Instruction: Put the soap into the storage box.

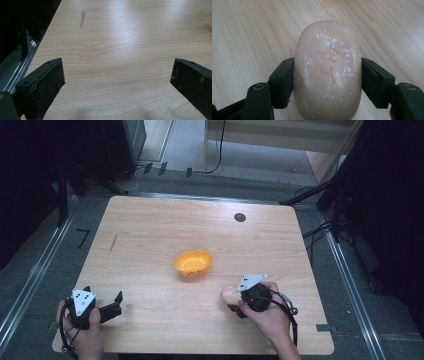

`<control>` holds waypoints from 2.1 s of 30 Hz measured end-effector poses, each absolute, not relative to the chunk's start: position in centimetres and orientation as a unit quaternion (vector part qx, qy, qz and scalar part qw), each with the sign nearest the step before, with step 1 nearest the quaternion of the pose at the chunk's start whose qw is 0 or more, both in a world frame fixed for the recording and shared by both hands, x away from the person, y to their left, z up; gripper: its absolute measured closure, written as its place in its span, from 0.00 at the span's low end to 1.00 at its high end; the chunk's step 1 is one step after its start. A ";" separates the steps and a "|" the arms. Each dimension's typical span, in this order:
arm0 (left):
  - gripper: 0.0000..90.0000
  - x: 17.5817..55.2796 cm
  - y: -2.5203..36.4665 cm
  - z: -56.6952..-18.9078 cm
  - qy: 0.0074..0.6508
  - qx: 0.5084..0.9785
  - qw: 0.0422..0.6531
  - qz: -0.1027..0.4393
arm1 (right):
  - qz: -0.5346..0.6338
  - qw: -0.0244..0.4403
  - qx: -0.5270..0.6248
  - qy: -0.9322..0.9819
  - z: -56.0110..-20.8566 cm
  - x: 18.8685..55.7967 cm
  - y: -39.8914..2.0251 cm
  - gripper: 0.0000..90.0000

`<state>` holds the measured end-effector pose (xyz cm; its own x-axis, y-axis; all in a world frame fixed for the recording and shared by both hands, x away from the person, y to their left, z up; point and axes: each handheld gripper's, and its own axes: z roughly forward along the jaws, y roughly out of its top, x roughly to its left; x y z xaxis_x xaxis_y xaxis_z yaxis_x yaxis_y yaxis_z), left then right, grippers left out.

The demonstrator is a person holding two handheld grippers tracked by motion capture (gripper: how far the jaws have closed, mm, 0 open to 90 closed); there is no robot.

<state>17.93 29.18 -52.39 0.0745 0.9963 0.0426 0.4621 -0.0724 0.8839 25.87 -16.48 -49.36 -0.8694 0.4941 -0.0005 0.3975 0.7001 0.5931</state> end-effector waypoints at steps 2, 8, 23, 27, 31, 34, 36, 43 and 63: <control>0.00 17.9 29.2 -52.4 0.575 0.635 0.366 0.364 | 0.297 0.082 0.226 0.924 -49.2 26.2 -16.4 0.37; 0.00 17.9 29.2 -52.4 0.575 0.635 0.366 0.364 | 0.294 0.085 0.201 0.931 -48.7 27.2 -16.2 0.37; 0.00 17.9 29.2 -52.4 0.575 0.635 0.366 0.363 | 0.308 0.072 0.144 0.938 -47.1 29.6 -15.2 0.37; 0.00 17.9 29.2 -52.4 0.575 0.636 0.365 0.363 | 0.306 0.073 0.125 0.941 -46.7 30.0 -14.9 0.37; 0.00 18.0 29.2 -52.4 0.574 0.637 0.365 0.363 | 0.303 0.071 0.111 0.944 -46.4 30.3 -14.6 0.37; 0.00 18.0 29.2 -52.4 0.575 0.636 0.365 0.363 | 0.300 0.071 0.105 0.945 -46.2 30.5 -14.4 0.37; 0.00 18.0 29.2 -52.4 0.575 0.636 0.367 0.362 | 0.300 0.073 0.095 0.946 -46.0 30.8 -14.1 0.37; 0.00 18.0 29.2 -52.4 0.576 0.635 0.367 0.362 | 0.304 0.073 0.060 0.948 -45.3 31.4 -13.2 0.37; 0.00 18.0 29.3 -52.4 0.576 0.635 0.367 0.360 | 0.293 0.081 0.021 0.952 -44.5 34.6 -10.8 0.37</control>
